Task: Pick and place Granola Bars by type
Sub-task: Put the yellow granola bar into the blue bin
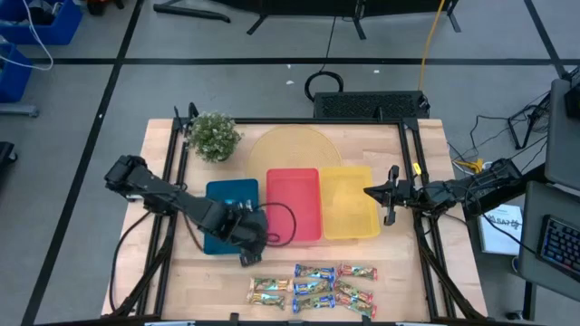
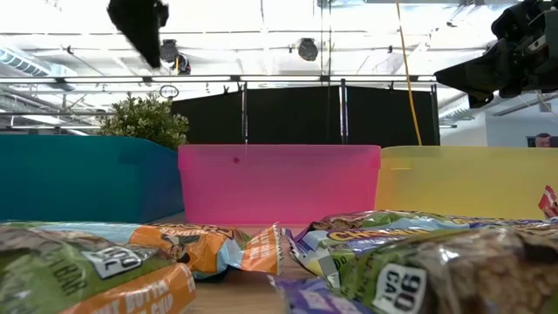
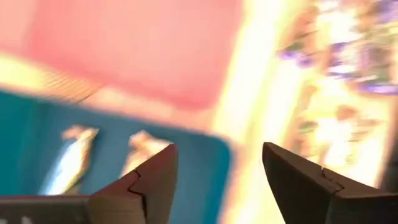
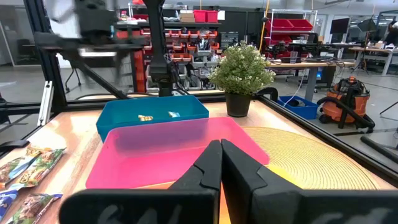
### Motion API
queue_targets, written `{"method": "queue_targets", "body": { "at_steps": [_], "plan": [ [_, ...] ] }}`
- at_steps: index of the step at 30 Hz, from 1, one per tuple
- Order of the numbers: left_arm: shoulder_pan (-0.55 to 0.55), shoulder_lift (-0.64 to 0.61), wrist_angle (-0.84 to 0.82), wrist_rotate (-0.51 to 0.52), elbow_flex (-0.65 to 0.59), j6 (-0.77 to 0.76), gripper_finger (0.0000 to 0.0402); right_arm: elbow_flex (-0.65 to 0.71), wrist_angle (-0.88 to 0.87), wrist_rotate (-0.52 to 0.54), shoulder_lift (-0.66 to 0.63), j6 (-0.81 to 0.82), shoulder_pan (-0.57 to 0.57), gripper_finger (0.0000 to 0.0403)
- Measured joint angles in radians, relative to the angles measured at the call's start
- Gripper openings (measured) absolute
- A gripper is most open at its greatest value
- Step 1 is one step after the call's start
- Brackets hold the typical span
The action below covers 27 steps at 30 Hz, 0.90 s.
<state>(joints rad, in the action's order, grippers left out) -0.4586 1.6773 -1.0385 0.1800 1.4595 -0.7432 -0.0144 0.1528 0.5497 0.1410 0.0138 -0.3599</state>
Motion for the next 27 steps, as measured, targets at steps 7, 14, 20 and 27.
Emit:
{"method": "queue_targets", "body": {
  "at_steps": [7, 14, 20, 27],
  "plan": [
    [-0.11, 0.114, 0.205, 0.011, 0.0, -0.004, 0.0134, 0.0, 0.0, 0.0, 0.0, -0.01, 0.0, 0.0],
    [-0.134, 0.341, 0.164, -0.175, 0.191, 0.038, 0.0009, 0.0, 0.001, 0.003, 0.0, -0.028, 0.0, 0.0],
    [-0.163, 0.508, 0.105, -0.234, 0.425, 0.332, 0.0024, 0.0, 0.005, 0.004, 0.0, -0.029, 0.0, 0.0],
    [-0.157, 0.529, 0.061, -0.143, 0.467, 0.26, 0.0027, 0.0, 0.007, 0.004, 0.0, -0.065, 0.0, 0.0]
  ]
}}
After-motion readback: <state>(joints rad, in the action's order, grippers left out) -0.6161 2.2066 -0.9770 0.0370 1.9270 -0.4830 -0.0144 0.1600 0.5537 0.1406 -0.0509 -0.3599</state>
